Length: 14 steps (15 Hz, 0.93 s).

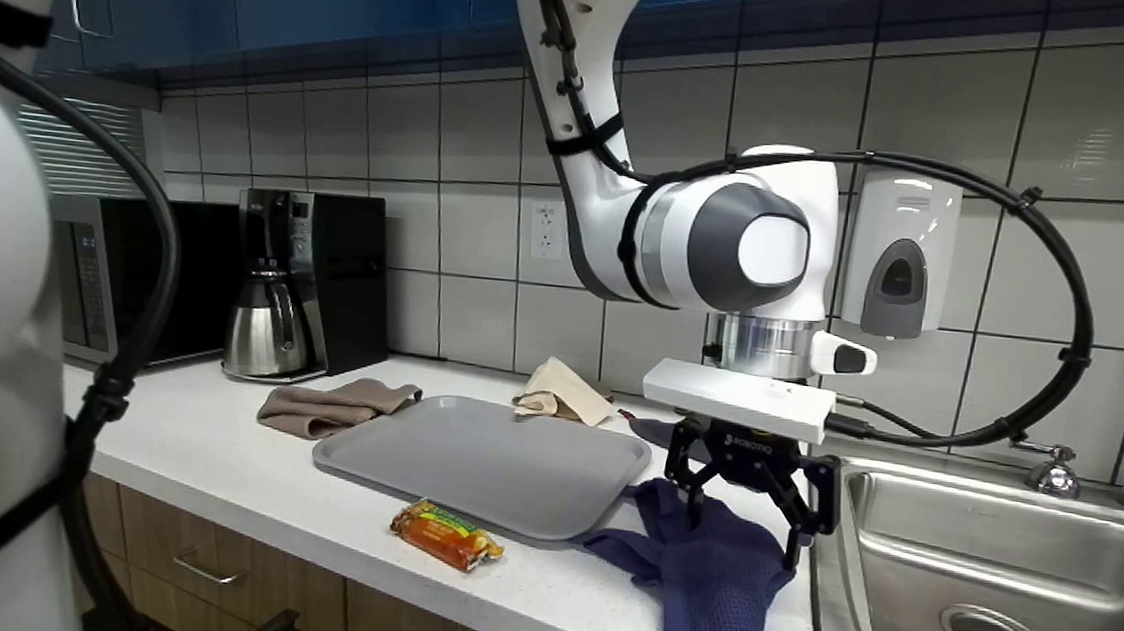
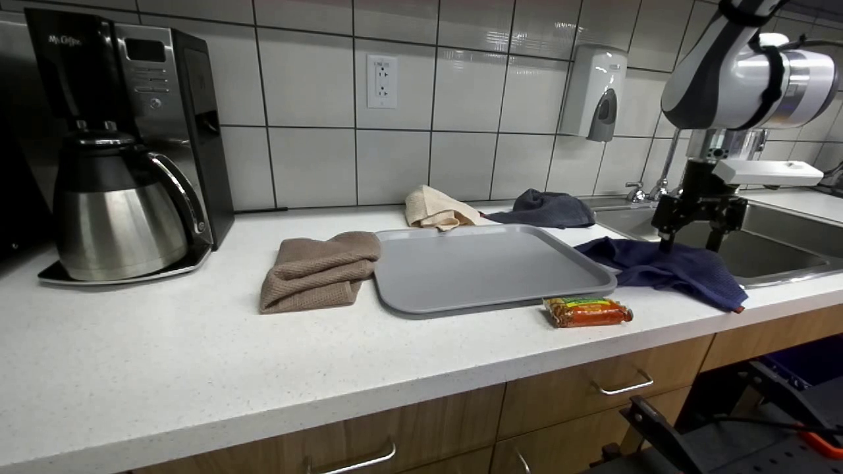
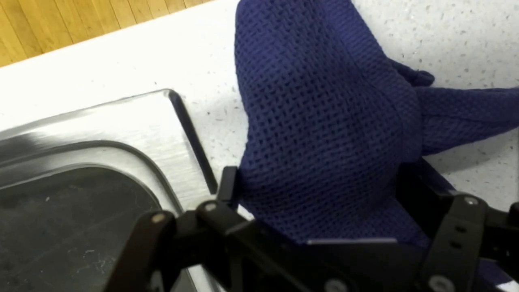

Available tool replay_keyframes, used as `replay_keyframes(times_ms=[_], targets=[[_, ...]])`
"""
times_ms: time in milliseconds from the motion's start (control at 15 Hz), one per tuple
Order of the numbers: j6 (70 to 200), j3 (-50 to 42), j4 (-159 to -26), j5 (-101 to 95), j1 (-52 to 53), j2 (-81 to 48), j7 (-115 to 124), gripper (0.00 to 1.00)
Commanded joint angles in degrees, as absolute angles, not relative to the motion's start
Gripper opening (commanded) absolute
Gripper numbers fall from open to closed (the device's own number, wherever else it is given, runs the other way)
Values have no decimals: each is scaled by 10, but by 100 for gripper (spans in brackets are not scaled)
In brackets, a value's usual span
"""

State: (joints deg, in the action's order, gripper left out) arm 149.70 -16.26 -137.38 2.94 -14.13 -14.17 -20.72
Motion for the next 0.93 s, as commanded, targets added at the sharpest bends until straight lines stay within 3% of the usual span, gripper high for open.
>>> replay_keyframes(times_ms=[0,733,800,867], targets=[[1499,-138,-1342,30,-164,-176,-209,100],[1491,-120,-1317,16,-166,-216,-199,100],[1494,-119,-1320,17,-167,-213,-201,75],[1495,-118,-1321,16,-166,-211,-201,72]])
